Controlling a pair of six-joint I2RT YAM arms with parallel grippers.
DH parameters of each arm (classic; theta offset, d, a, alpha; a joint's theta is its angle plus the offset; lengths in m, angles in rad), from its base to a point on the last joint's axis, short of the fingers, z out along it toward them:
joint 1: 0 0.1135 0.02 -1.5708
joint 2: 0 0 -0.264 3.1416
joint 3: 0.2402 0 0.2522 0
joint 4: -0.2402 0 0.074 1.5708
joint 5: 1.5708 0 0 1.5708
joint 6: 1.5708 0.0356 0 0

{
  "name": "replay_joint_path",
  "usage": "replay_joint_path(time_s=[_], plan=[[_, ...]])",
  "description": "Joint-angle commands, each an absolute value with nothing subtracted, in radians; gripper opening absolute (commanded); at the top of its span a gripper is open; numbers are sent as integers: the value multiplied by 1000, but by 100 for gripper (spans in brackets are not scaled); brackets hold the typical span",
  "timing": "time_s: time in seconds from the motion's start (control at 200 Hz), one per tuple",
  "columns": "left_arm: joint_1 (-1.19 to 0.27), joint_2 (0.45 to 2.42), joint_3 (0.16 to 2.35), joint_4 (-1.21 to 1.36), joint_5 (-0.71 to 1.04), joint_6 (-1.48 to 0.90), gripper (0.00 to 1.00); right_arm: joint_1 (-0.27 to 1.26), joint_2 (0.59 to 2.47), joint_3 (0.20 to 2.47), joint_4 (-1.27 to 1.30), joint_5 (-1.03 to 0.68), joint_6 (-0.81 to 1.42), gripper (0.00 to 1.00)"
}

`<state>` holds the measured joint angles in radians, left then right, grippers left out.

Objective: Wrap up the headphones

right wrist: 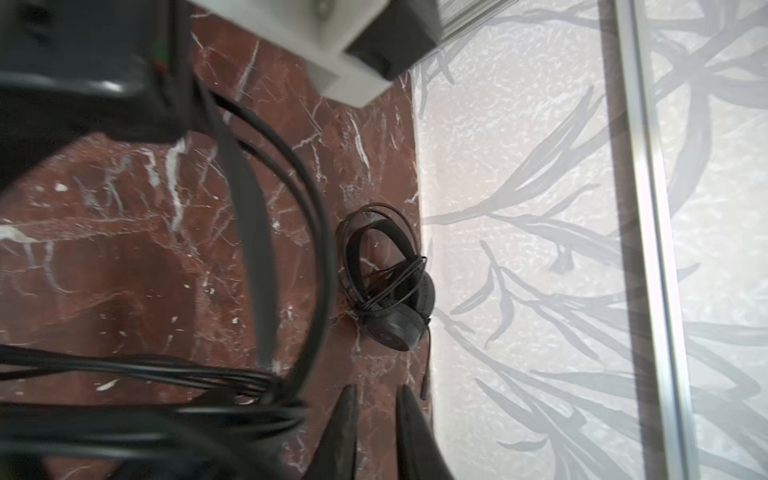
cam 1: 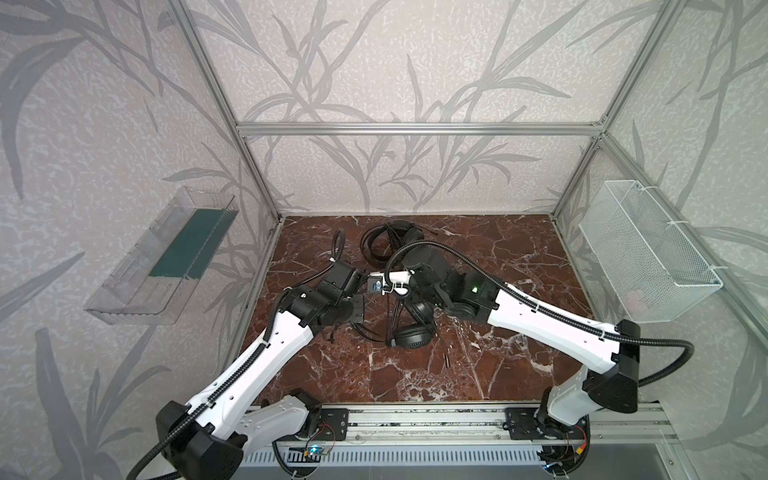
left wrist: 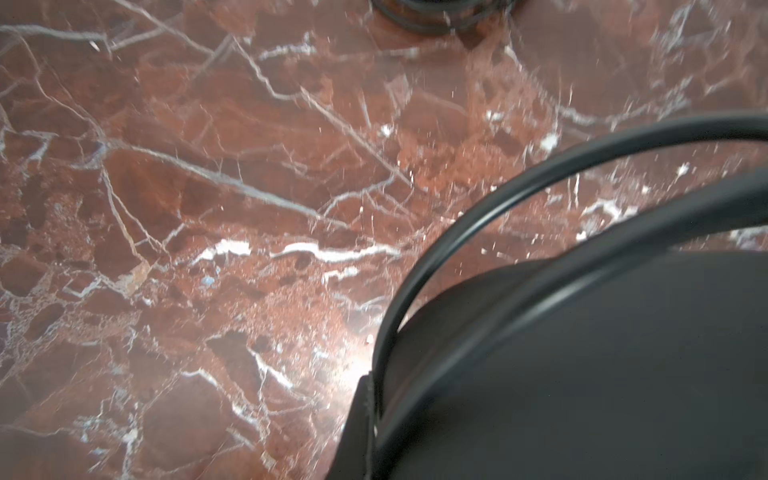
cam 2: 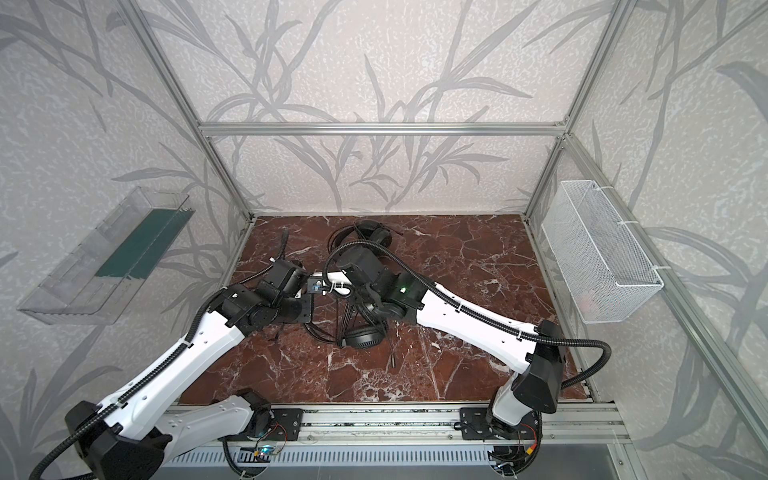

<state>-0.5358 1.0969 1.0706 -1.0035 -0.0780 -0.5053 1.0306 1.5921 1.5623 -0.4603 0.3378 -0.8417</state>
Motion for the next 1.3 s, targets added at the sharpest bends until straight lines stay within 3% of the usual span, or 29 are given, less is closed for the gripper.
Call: replay_joint_path(time_s=[0.0,0.53,0.98,1.294], plan=[[-545,1062,1084,-1105,-3,-461,0,992,1585,1591,-298,361,-853,21],[-544,1026,1188,-1249,103,-446,0,894,1623,1489,-242,278,-765,18],[-534,1098,1258,-1322,49,-462,0,894,1592,1351,-201,252,-600,43],[-512,1147,1280,-1348,19,-464,0,909,1597,1314,-194,432,-472,52]])
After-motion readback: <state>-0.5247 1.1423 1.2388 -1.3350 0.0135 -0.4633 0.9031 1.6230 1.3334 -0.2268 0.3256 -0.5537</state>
